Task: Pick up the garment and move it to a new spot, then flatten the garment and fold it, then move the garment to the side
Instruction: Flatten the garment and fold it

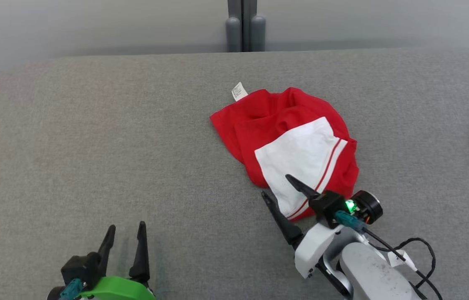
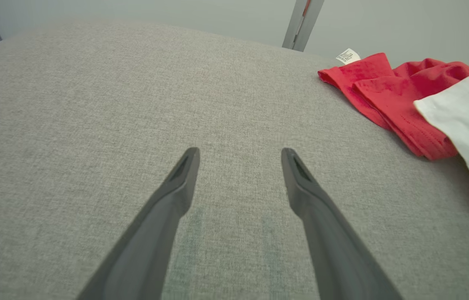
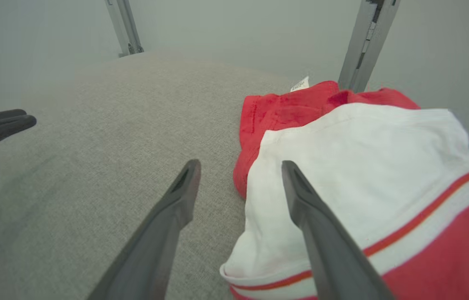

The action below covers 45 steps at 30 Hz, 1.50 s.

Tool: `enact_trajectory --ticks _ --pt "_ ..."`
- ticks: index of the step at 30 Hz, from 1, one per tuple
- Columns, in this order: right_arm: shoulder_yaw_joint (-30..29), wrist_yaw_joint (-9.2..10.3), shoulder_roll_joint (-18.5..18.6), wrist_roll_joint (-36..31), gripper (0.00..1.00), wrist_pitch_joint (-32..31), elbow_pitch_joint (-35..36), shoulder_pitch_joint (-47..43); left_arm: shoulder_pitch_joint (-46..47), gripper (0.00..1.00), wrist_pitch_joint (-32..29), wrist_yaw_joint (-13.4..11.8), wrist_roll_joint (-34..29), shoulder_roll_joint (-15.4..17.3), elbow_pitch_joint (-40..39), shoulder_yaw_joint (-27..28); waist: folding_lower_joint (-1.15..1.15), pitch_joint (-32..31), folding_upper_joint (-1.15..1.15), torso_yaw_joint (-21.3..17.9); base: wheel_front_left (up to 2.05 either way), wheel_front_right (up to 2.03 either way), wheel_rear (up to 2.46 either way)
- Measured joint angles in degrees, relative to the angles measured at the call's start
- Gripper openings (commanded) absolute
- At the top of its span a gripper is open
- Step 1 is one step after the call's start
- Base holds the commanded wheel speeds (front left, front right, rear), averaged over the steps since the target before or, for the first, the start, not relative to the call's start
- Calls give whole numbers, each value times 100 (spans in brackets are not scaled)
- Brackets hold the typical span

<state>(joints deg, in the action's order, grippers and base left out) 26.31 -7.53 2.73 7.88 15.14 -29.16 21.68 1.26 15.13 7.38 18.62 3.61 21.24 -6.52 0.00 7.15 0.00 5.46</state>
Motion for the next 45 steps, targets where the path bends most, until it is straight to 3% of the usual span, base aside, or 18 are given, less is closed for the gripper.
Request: enact_trajectory --ticks 5,13,14,16,23,28,32,39,45 --pt "94 0 -3 -36 100 0 -1028 239 84 100 0 0 201 19 87 -148 0 108 0 318 0 0 0" --pt "-292 -1 -14 -291 100 46 -1669 253 149 100 0 0 307 75 68 -250 0 347 0 656 0 0 0" --pt "-361 -2 -24 -325 55 59 -1704 252 150 100 0 0 320 77 74 -257 0 379 0 676 0 0 0" --pt "-463 -5 -49 -345 0 81 -1753 252 154 100 0 0 326 79 80 -263 0 429 0 697 0 0 0" --pt "-798 -2 -26 -393 0 42 -1477 185 195 100 0 0 353 77 89 -345 0 441 0 609 0 0 0" --pt "-935 -1 4 -374 0 -2 -778 -14 194 100 0 0 349 59 93 -348 0 322 0 530 0 0 0" --pt "-677 -1 13 -198 0 -2 22 178 172 100 0 0 310 49 101 -347 0 192 0 482 0 0 0" --pt "-41 0 9 402 0 -7 1244 1703 48 100 0 0 234 23 169 -387 0 -89 0 498 0 0 0" --pt "-314 -1 3 839 0 -5 1655 3257 -36 100 0 0 188 1 255 -369 0 -230 0 654 0 0 0"
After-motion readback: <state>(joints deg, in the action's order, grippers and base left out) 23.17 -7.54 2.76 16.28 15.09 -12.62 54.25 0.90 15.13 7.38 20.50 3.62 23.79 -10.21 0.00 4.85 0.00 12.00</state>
